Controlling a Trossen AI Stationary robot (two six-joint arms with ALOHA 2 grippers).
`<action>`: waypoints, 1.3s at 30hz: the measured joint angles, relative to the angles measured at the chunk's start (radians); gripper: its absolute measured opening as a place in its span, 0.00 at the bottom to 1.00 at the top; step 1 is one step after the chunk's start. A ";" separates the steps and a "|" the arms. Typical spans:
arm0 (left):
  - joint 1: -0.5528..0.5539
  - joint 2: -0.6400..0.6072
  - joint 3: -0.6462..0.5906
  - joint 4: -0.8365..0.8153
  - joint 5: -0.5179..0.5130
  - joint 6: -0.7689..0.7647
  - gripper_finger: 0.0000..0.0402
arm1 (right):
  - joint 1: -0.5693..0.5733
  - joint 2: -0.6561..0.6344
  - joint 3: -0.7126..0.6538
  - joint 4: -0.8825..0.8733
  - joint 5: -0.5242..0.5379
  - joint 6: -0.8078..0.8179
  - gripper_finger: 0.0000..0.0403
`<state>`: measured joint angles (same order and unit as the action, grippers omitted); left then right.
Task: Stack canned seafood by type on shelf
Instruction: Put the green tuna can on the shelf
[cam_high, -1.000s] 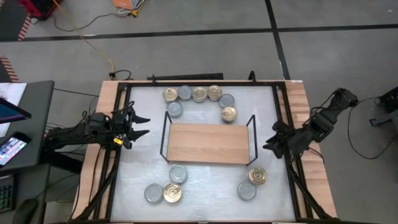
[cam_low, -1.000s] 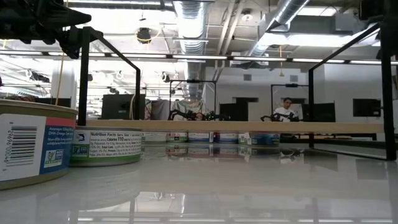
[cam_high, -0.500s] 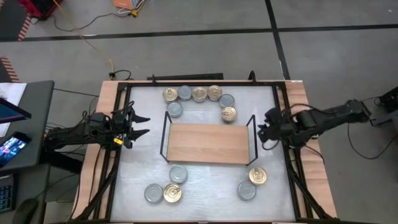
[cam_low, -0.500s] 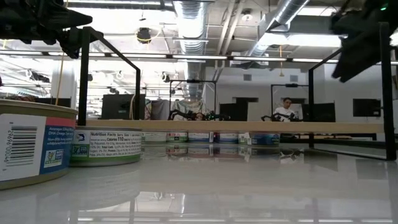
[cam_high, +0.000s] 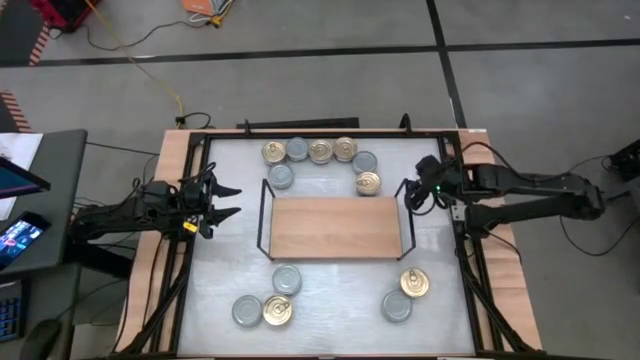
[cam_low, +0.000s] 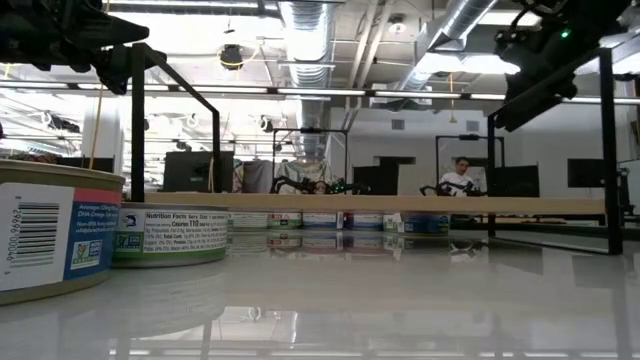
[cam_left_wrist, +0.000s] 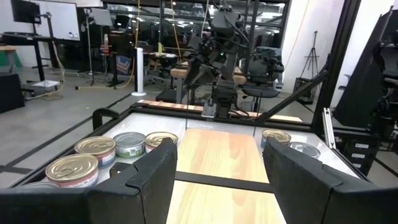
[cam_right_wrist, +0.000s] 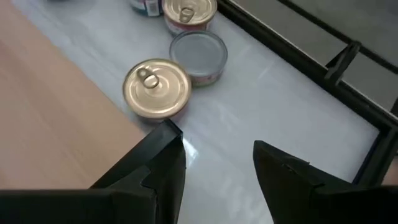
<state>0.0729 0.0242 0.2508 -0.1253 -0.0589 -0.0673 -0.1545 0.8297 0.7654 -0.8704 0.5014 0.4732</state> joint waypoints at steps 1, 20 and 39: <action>0.000 0.000 0.000 0.000 -0.001 0.000 0.57 | -0.013 0.007 0.000 0.007 -0.008 -0.015 0.53; 0.000 0.009 0.091 -0.128 -0.117 -0.024 0.57 | -0.299 0.043 0.315 -0.175 -0.108 -0.194 0.53; 0.000 0.070 0.049 -0.041 -0.233 -0.024 0.57 | -0.710 0.585 0.425 0.114 -0.562 -0.362 0.53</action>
<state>0.0727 0.0942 0.2996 -0.1666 -0.2919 -0.0911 -0.8650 1.4145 1.1904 -0.7561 -0.0605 0.1116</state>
